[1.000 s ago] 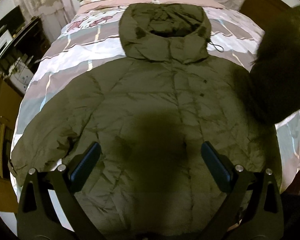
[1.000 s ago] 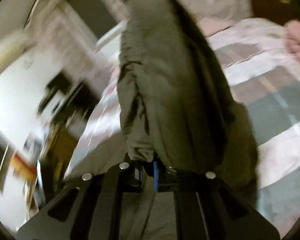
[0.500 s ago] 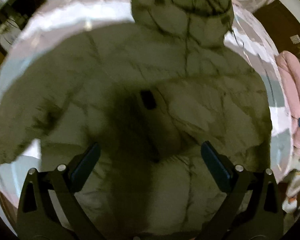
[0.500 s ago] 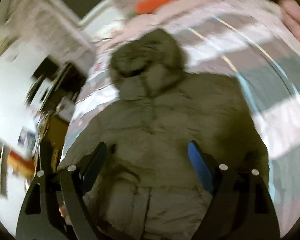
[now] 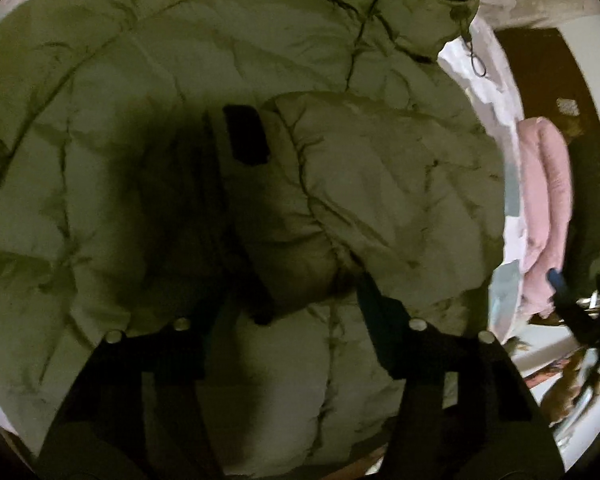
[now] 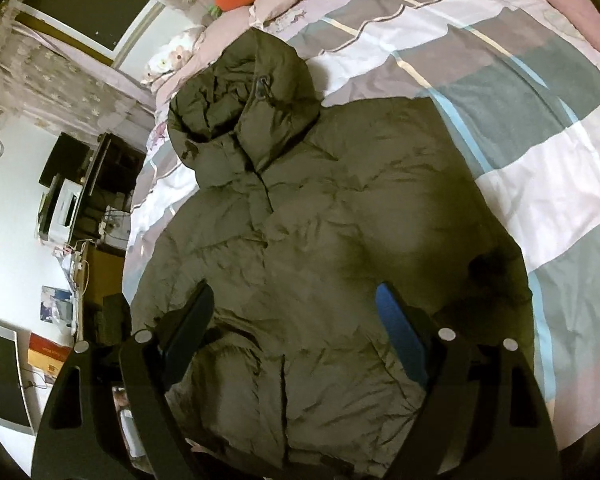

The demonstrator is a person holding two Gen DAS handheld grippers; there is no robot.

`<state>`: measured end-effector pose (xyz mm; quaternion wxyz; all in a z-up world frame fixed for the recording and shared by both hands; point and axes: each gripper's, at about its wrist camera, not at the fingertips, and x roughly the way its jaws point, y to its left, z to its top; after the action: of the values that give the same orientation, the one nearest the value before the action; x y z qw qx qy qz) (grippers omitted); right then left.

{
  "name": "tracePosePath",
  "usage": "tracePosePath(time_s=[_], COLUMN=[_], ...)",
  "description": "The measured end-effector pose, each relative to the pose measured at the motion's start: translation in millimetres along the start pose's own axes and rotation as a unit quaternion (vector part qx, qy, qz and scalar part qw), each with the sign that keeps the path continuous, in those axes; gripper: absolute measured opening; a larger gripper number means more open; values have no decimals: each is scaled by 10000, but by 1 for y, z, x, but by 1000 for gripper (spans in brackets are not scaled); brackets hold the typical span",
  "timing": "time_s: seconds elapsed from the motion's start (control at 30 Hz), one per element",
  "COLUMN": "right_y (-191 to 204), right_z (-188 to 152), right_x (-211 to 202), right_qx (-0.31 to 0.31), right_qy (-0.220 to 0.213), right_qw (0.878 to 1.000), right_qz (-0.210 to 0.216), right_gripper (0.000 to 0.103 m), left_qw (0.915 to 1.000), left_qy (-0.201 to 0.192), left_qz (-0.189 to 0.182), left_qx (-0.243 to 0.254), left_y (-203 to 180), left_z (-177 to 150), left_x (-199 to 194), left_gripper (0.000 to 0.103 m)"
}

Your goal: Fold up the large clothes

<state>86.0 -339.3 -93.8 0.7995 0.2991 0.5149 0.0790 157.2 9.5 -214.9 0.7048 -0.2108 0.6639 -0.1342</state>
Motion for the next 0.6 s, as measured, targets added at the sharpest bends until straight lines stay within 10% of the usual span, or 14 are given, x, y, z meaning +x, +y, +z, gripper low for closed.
tracePosePath(time_s=[0.2, 0.37, 0.43, 0.6], right_y=[-2, -2, -3, -6], right_z=[-2, -1, -1, 0], right_x=[4, 8, 9, 9], right_qx=[-4, -4, 12, 31], right_qy=[68, 98, 95, 78], right_qw=[10000, 9999, 9999, 9998], right_qz=[-36, -94, -107, -154], right_gripper=[84, 84, 84, 84], left_qw=[9986, 9987, 9986, 9960], left_qy=[25, 10, -105, -847], left_qz=[-441, -395, -398, 232], left_qx=[-293, -332, -333, 169], left_y=[5, 10, 12, 0], left_z=[2, 1, 3, 16], left_x=[3, 2, -1, -14], left_gripper=[65, 42, 14, 12])
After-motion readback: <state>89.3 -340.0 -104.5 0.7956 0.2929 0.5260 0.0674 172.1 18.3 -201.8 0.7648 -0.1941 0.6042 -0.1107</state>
